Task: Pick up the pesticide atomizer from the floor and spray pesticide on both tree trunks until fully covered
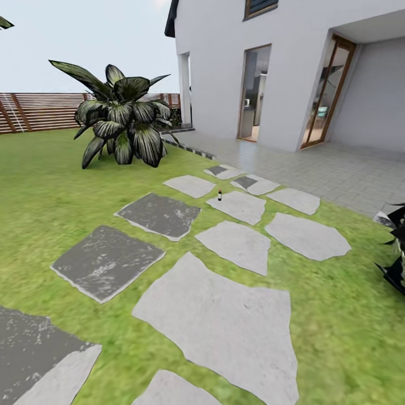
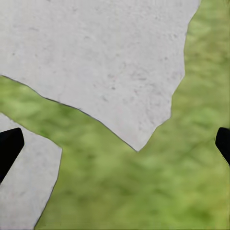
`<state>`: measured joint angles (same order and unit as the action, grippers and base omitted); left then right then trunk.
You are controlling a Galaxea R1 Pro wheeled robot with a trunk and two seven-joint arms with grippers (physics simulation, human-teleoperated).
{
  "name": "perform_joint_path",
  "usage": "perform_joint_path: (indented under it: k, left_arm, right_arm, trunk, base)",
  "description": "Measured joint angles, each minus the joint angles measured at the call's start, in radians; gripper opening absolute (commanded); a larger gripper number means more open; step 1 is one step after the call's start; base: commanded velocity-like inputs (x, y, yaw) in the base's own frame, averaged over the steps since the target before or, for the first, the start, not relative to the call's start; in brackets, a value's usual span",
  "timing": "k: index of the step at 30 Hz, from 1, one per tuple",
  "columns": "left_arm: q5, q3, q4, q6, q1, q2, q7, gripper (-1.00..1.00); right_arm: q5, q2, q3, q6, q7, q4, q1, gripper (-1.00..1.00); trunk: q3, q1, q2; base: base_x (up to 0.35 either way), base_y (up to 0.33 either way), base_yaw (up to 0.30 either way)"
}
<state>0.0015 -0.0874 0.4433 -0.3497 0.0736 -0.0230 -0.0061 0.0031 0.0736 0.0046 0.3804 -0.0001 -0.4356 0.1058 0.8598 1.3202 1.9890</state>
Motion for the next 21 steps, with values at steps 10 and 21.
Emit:
perform_joint_path:
  k: [10, 21]
  left_arm:
    - [0.0, 0.0, 0.0, 0.0, 0.0, 0.0, 0.0, 1.0]
    - [0.0, 0.0, 0.0, 0.0, 0.0, 0.0, 0.0, 1.0]
  right_arm:
    - [-0.001, 0.0, 0.0, 0.0, -0.001, 0.0, 0.0, 1.0]
    - [-0.002, 0.0, -0.001, 0.0, 0.002, 0.0, 0.0, 1.0]
  trunk:
    - [0.0, 0.0, 0.0]
    - [0.0, 0.0, 0.0]
  base:
    - [0.34, 0.079, 0.0]
    - [0.34, 0.079, -0.039]
